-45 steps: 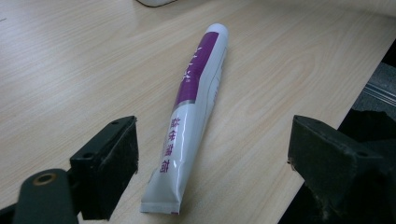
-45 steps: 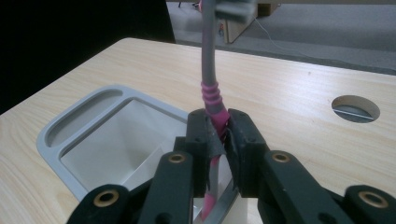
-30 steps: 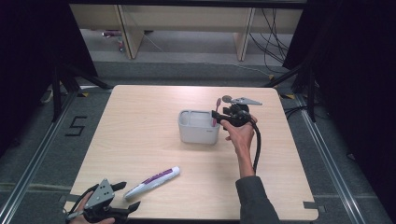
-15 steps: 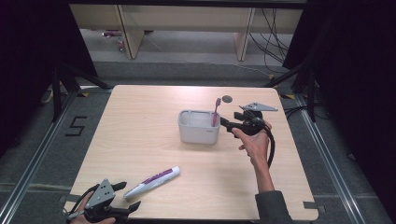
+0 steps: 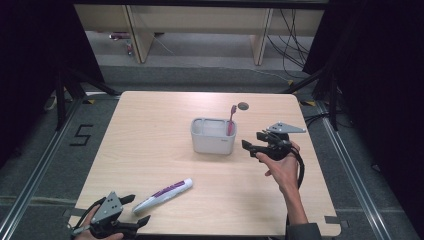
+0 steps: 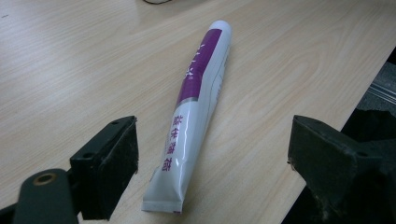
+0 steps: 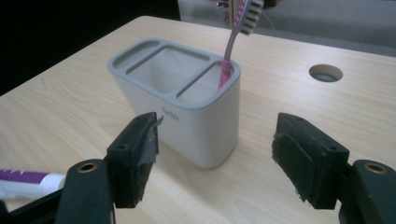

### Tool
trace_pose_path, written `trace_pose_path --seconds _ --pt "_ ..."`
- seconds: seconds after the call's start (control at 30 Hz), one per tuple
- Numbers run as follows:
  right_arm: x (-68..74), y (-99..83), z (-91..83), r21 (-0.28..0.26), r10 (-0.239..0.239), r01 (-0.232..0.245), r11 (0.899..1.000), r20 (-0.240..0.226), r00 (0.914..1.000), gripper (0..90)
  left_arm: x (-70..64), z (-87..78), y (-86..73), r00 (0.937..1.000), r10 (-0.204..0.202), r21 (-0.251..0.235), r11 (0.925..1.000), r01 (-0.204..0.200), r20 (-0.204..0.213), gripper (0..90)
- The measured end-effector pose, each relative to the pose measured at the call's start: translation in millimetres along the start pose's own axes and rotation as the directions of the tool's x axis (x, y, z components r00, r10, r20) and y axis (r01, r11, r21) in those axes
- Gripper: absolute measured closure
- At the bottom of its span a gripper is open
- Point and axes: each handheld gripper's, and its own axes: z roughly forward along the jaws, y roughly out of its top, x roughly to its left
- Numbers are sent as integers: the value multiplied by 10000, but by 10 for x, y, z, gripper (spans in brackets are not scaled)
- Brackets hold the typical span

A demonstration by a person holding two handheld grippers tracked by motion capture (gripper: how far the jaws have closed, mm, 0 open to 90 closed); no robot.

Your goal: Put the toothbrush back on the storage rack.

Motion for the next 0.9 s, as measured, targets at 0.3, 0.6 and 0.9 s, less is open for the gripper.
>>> trace_pose_path --seconds 0.3,0.6,0.9 --pt "22 -146 -121 -131 -200 200 9997 -20 9998 326 2 4 -3 9999 -111 1 9999 111 -39 154" --pt "-2 -263 -207 45 -168 168 9998 126 9998 325 8 -4 1 10000 -45 -55 10000 45 21 154" --pt "105 -314 -321 -32 -233 233 9997 170 9996 313 16 -9 4 10000 75 24 10000 -75 0 154"
